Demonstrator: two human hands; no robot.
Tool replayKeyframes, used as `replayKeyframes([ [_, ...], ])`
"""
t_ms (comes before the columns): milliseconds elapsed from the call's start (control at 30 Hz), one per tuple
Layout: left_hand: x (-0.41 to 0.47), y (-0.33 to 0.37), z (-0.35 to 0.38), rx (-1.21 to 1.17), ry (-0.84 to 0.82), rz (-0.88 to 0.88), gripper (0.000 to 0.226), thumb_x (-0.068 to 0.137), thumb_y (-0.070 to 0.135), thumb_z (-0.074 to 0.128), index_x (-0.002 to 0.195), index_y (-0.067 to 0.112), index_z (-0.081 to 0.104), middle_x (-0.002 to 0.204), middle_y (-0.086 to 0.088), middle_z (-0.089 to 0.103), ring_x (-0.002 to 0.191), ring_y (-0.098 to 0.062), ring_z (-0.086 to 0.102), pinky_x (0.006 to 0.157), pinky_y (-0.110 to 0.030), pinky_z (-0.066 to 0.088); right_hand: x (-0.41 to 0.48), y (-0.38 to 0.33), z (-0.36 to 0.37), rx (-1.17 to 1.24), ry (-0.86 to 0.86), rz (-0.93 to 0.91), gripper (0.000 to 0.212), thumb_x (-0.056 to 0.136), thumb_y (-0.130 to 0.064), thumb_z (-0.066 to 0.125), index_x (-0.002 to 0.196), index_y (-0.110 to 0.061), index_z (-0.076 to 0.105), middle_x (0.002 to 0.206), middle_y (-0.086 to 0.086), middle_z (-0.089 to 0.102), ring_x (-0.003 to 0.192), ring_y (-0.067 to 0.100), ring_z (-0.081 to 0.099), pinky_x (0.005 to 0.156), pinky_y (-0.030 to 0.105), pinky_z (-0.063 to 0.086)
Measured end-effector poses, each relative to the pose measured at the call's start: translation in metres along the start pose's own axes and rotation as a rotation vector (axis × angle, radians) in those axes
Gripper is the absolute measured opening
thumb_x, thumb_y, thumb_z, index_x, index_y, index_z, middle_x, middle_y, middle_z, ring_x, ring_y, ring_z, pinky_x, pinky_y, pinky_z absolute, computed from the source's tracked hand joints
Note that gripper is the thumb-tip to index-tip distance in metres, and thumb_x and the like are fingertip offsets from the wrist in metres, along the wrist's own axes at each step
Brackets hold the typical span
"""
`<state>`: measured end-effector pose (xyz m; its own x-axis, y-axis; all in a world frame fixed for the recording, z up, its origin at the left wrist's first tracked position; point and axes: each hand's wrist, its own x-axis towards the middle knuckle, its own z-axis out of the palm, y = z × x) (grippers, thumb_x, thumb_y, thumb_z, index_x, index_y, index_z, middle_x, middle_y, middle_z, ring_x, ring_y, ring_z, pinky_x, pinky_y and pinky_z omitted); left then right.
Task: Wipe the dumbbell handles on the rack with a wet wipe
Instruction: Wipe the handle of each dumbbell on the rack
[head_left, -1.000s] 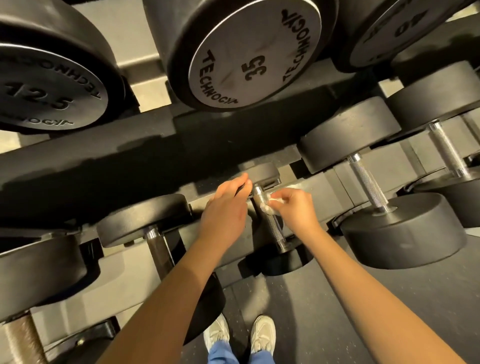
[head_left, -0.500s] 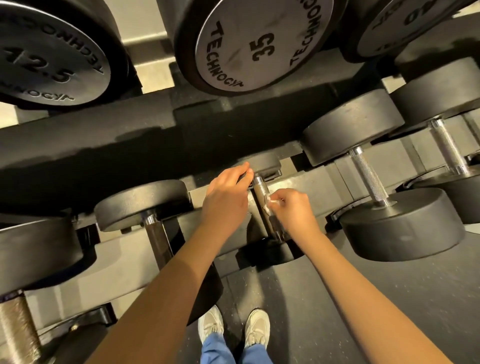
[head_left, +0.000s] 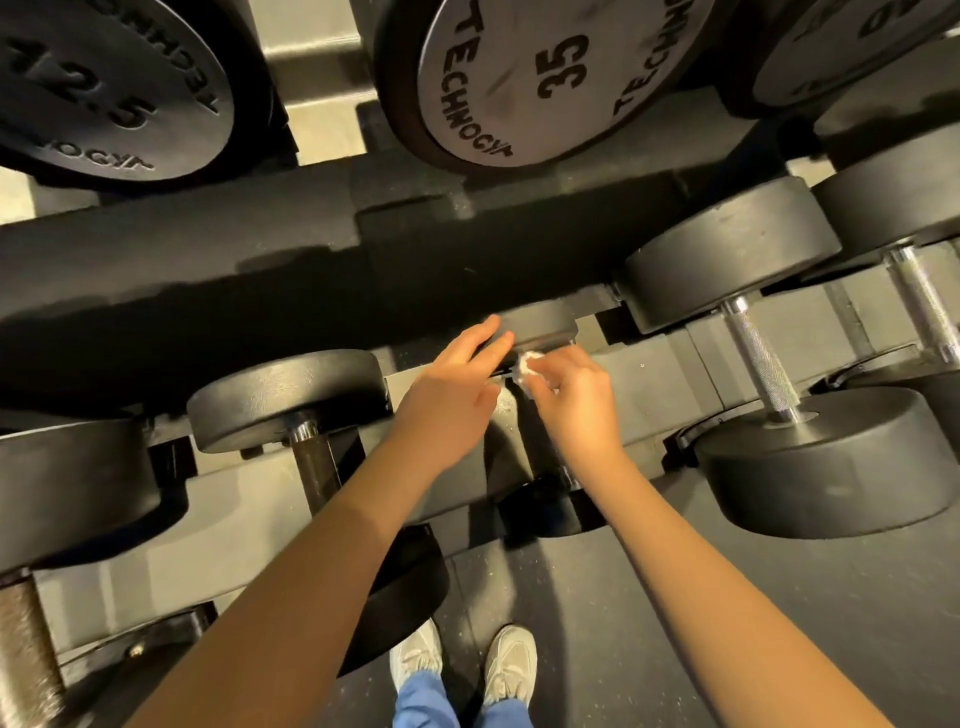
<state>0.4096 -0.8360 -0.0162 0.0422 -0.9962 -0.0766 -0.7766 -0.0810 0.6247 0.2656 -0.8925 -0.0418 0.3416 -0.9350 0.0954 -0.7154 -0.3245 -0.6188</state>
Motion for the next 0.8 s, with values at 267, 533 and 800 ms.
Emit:
replayKeyframes([
  [267, 0.001, 0.004, 0.002, -0.010, 0.003, -0.022, 0.059, 0.099, 0.011, 0.043, 0.151, 0.028, 0.022, 0.160, 0.012, 0.009, 0.142, -0.011, 0.023, 0.107, -0.022, 0.032, -0.001, 0.005, -0.018, -0.091, -0.095, -0.033, 0.006, 0.081, 0.000, 0.068, 0.083, -0.001, 0.073, 0.083, 0.013, 0.064, 0.070, 0.021, 0.058, 0.064, 0.026, 0.045],
  [533, 0.003, 0.006, 0.000, 0.051, 0.025, -0.002, 0.058, 0.098, 0.006, 0.043, 0.151, 0.023, 0.026, 0.159, 0.006, 0.015, 0.142, -0.014, 0.025, 0.107, -0.028, 0.040, -0.032, 0.017, -0.020, -0.116, -0.177, -0.037, 0.007, 0.075, 0.005, 0.072, 0.075, -0.001, 0.073, 0.077, 0.010, 0.061, 0.062, 0.017, 0.054, 0.057, 0.010, 0.035],
  [800, 0.002, 0.007, 0.005, 0.076, 0.078, 0.005, 0.055, 0.098, 0.004, 0.044, 0.149, 0.021, 0.031, 0.158, 0.002, 0.022, 0.143, -0.016, 0.024, 0.109, -0.030, 0.039, -0.011, 0.003, -0.039, 0.043, -0.113, 0.208, 0.015, 0.090, -0.012, 0.063, 0.101, -0.006, 0.071, 0.084, 0.000, 0.064, 0.068, 0.000, 0.053, 0.058, 0.003, 0.037],
])
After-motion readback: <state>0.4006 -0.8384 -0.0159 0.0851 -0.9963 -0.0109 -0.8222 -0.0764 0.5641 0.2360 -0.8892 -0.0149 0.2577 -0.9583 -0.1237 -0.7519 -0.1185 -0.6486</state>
